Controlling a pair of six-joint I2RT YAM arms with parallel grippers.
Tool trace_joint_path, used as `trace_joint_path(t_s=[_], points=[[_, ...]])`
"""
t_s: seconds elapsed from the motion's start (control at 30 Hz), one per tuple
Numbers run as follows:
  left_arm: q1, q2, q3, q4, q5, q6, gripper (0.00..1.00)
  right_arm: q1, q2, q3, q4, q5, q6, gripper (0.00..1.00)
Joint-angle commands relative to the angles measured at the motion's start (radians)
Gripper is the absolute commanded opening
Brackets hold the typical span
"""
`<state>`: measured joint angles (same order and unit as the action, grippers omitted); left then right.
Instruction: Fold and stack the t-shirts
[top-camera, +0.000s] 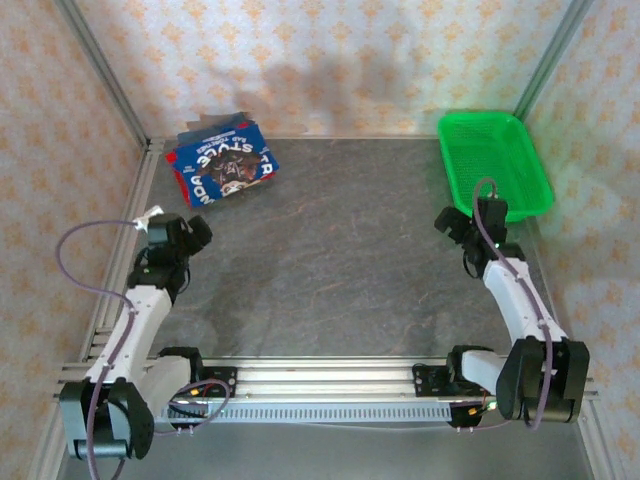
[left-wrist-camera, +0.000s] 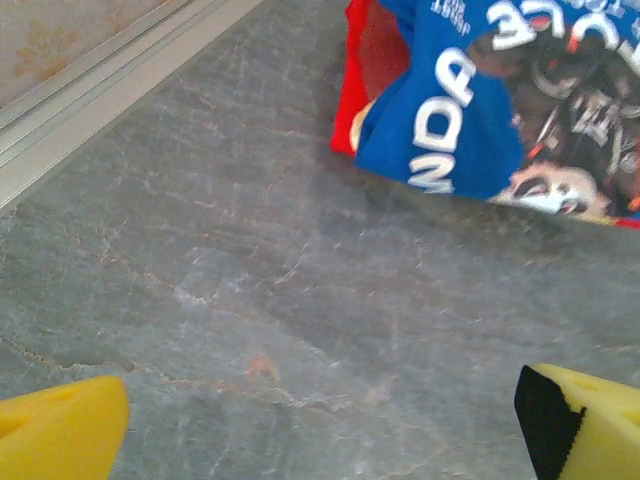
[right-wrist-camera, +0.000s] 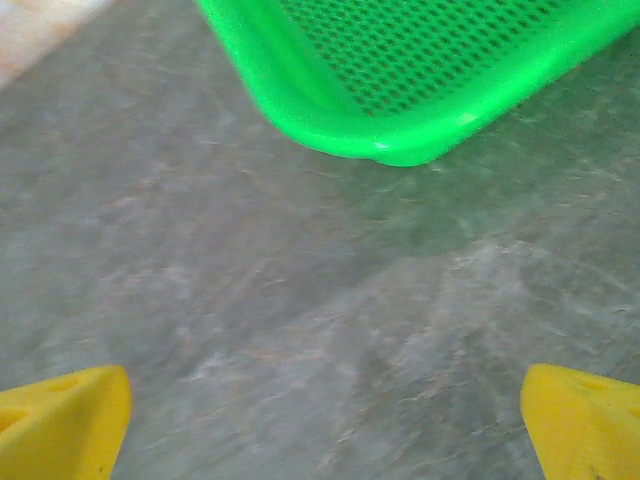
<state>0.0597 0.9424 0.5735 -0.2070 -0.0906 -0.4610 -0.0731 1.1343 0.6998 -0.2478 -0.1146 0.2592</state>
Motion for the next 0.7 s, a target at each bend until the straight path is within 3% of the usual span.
trace_joint_path(t_s=[0.0,0.07,0.13,0.37,0.4,0.47,0.53,0.6,0.67], points=[[-0.031,-0.003,-0.124,0.319,-0.119,0.122,1.0,-0.002,-0.004,-0.145,0.312,0.173,-0.056,0.99],[-0.049,0.023,-0.188,0.471,-0.135,0.172,1.0,-0.003,-0.01,-0.238,0.449,0.207,-0.058,0.99],[-0.048,0.072,-0.18,0.511,-0.146,0.226,1.0,-0.003,-0.007,-0.302,0.545,0.243,-0.057,0.99],[-0.057,0.331,-0.203,0.803,-0.117,0.296,1.0,-0.002,0.138,-0.405,0.98,0.185,-0.09,0.99],[-0.058,0.337,-0.18,0.769,-0.117,0.323,1.0,-0.002,0.161,-0.384,0.984,0.175,-0.115,0.99],[-0.058,0.379,-0.2,0.893,-0.106,0.366,1.0,-0.002,0.192,-0.36,0.984,0.168,-0.16,0.99],[-0.059,0.461,-0.185,0.924,-0.065,0.386,1.0,-0.002,0.281,-0.366,1.104,0.173,-0.17,0.99],[-0.077,0.542,-0.172,0.98,-0.05,0.415,1.0,0.026,0.275,-0.321,0.996,0.186,-0.199,0.99],[-0.085,0.54,-0.175,0.979,-0.048,0.421,1.0,0.039,0.311,-0.345,1.092,0.195,-0.215,0.99]])
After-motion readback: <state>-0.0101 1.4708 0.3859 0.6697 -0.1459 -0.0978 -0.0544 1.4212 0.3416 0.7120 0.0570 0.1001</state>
